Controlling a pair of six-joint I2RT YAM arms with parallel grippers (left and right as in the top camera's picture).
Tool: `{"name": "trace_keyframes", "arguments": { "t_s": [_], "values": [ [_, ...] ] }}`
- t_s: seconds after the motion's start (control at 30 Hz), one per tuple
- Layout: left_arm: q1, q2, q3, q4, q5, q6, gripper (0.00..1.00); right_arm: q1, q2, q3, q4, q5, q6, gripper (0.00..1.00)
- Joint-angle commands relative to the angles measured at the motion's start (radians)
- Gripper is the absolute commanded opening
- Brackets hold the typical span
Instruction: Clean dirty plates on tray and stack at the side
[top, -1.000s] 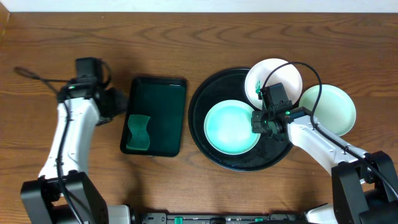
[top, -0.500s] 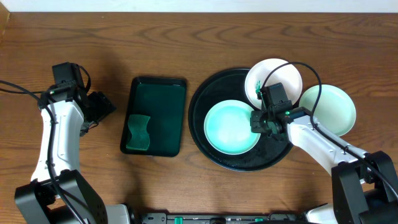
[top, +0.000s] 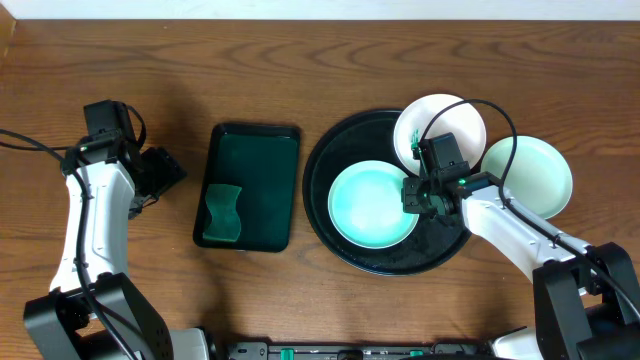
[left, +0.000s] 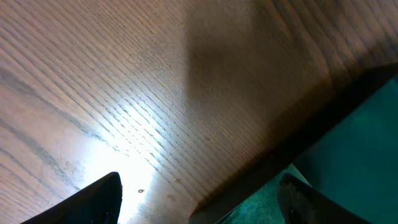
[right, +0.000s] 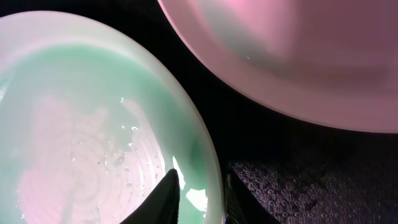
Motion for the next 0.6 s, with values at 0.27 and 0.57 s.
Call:
{"name": "trace_keyframes", "arguments": {
  "t_s": [0.27, 0.57],
  "values": [
    [0.004, -0.011, 0.018, -0.007, -0.006, -0.005, 0.80, 0.007, -0.015, -0.003, 0.009, 0.006, 0.003, 0.19],
    [0.004, -0.011, 0.018, -0.007, -0.006, -0.005, 0.81, 0.007, -0.015, -0.020, 0.036, 0.006, 0.003, 0.18]
  ]
}}
